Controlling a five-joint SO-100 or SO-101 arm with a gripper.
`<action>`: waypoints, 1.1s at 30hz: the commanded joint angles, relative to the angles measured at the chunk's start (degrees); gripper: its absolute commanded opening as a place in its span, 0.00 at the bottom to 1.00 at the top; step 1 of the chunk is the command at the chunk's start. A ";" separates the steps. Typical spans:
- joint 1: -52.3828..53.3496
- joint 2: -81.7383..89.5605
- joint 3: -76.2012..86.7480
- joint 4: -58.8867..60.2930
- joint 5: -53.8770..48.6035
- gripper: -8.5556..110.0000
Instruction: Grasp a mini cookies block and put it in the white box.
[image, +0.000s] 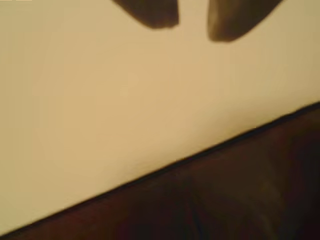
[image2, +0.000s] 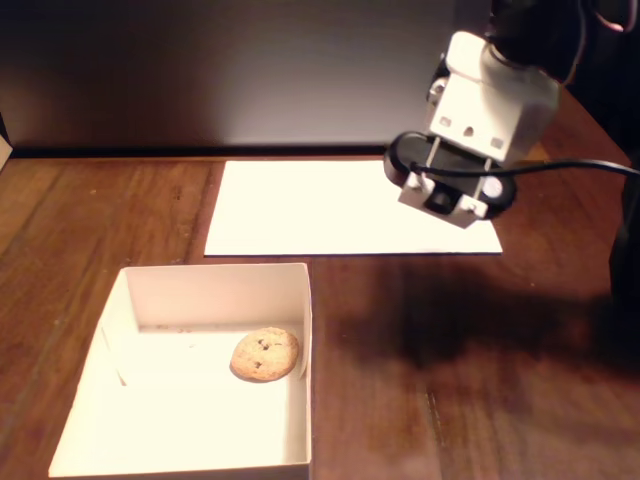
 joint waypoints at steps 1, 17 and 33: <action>0.26 6.15 2.11 -1.93 0.70 0.07; 0.79 21.36 17.84 -3.69 0.62 0.07; -1.23 30.59 24.87 -2.46 0.53 0.07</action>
